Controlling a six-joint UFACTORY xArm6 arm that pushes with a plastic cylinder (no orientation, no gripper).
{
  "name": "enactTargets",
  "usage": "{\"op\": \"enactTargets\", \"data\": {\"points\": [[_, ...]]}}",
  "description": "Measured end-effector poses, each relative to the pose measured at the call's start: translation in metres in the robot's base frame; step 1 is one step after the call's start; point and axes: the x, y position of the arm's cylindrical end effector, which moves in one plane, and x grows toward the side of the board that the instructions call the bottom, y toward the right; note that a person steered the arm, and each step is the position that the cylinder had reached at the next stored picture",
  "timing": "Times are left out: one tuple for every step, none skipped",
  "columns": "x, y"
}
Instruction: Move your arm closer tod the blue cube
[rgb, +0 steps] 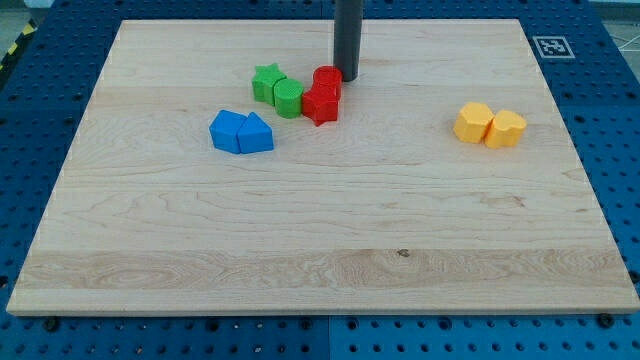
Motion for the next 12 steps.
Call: {"op": "enactTargets", "data": {"points": [[-0.021,0.016],[-0.05,0.007],[-0.056,-0.041],[-0.056,-0.098],[-0.042,-0.123],[-0.028,-0.123],[-0.018,-0.14],[0.004,-0.2],[0.043,-0.236],[0.085,-0.253],[0.114,-0.253],[0.136,-0.237]]}}
